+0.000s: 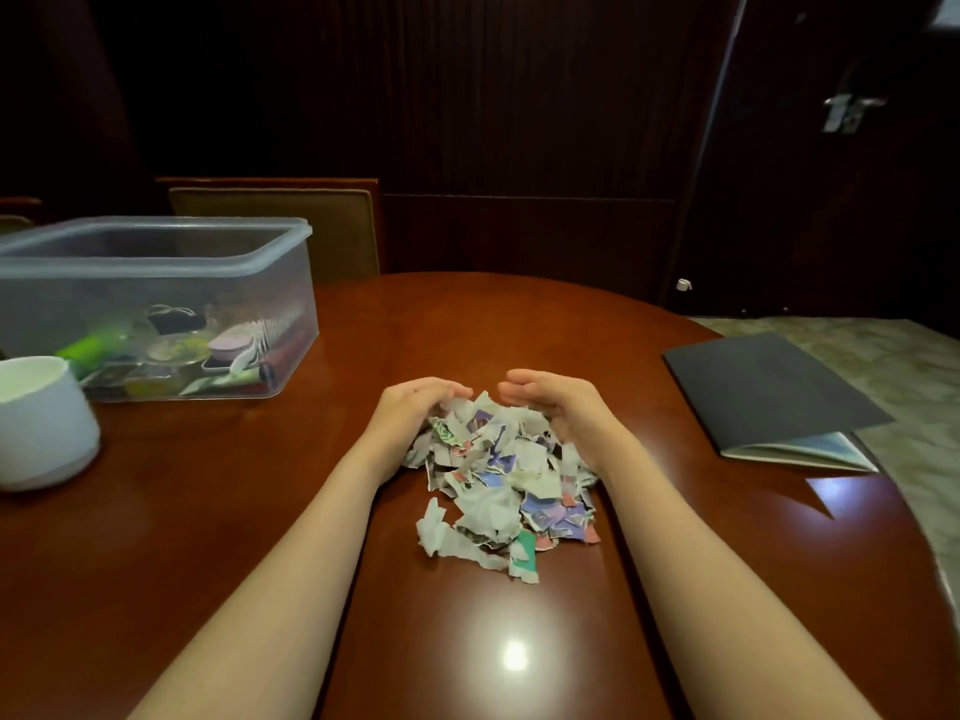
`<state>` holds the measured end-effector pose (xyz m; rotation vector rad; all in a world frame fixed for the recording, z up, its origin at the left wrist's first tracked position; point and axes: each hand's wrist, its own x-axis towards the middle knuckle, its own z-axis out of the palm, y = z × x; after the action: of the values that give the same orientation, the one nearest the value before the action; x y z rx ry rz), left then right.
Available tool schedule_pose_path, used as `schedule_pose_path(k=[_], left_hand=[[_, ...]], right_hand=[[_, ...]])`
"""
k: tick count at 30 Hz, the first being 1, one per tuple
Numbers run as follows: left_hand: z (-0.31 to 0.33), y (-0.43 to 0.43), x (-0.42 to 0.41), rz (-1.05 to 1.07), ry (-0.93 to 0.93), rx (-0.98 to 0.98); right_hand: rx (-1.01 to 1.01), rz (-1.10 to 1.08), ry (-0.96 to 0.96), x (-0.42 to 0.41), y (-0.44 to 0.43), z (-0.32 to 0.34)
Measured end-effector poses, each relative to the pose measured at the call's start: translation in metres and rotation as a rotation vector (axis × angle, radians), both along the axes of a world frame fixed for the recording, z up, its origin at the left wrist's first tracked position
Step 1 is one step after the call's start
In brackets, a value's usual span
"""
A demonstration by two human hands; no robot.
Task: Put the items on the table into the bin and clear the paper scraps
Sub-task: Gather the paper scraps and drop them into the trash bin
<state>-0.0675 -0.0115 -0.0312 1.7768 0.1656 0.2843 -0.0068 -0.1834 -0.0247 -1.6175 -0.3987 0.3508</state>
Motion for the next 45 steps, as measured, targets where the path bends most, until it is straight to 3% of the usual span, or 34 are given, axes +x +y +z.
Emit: schedule_pose_path(k=[3, 9, 12, 14, 16, 18, 22, 25, 29, 34, 39, 45], left_hand=[[-0.003, -0.001, -0.016, -0.013, -0.034, -0.017], [-0.004, -0.007, -0.049, -0.099, -0.060, -0.124], [-0.002, -0.006, -0.074, -0.201, -0.021, -0.098], [0.003, -0.003, -0.084, -0.247, 0.089, 0.107], [0.001, 0.001, -0.098, -0.400, 0.160, 0.412], [-0.001, 0.000, -0.108, -0.444, 0.235, 0.594], [-0.005, -0.009, -0.100, -0.392, 0.235, 0.798], [-0.009, -0.015, -0.090, -0.309, 0.162, 0.771], [-0.012, -0.023, -0.078, -0.306, 0.065, 0.652], [-0.012, -0.044, -0.074, -0.338, 0.006, 0.745], [-0.016, -0.054, -0.067, -0.382, -0.098, 0.666], [-0.012, -0.059, -0.065, -0.160, -0.228, 0.644]], right_hand=[[0.116, -0.006, 0.072, -0.016, -0.019, -0.004], [0.274, -0.194, -0.017, -0.046, -0.034, 0.003], [-0.023, -0.212, -0.256, -0.060, -0.043, 0.007], [-0.266, -0.124, -0.386, -0.070, -0.049, 0.005], [-0.380, -0.028, -0.408, -0.081, -0.054, 0.002], [-0.402, 0.040, -0.356, -0.091, -0.056, 0.001], [-0.573, 0.212, -0.338, -0.103, -0.051, -0.003], [-0.766, 0.172, -0.460, -0.107, -0.045, -0.008], [-0.633, 0.102, -0.403, -0.110, -0.046, -0.009], [-0.463, -0.085, -0.476, -0.104, -0.046, -0.011], [-0.362, -0.146, -0.429, -0.097, -0.041, -0.015], [-0.217, -0.291, -0.400, -0.097, -0.040, -0.015]])
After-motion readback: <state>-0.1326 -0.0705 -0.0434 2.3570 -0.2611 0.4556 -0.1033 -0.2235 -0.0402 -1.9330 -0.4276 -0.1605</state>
